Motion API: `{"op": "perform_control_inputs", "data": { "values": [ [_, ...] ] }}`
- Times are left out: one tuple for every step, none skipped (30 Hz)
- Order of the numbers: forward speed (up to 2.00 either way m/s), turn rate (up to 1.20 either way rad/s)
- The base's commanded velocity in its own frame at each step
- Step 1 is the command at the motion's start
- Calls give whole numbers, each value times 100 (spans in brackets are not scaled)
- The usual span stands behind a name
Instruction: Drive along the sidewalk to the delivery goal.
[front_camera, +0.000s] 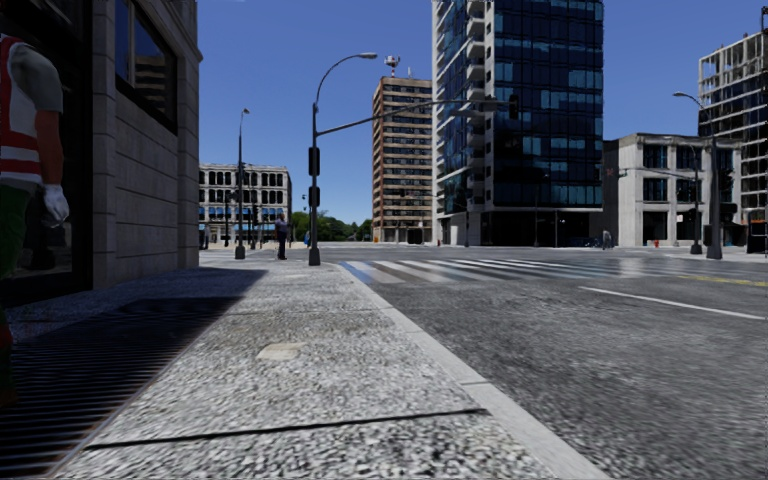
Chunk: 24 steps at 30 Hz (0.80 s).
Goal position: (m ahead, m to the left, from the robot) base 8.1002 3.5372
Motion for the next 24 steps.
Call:
{"op": "perform_control_inputs", "data": {
  "values": [
    [159,25],
    [159,26],
    [159,26],
    [159,27],
    [159,28],
    [159,29],
    [159,29],
    [159,29],
    [159,29],
    [159,30],
    [159,30],
    [159,30],
    [159,30],
    [159,30],
    [159,30],
    [159,30],
    [159,30],
    [159,31],
    [159,31],
    [159,31],
    [159,31],
    [159,31],
    [159,31],
    [159,31]
  ]
}}
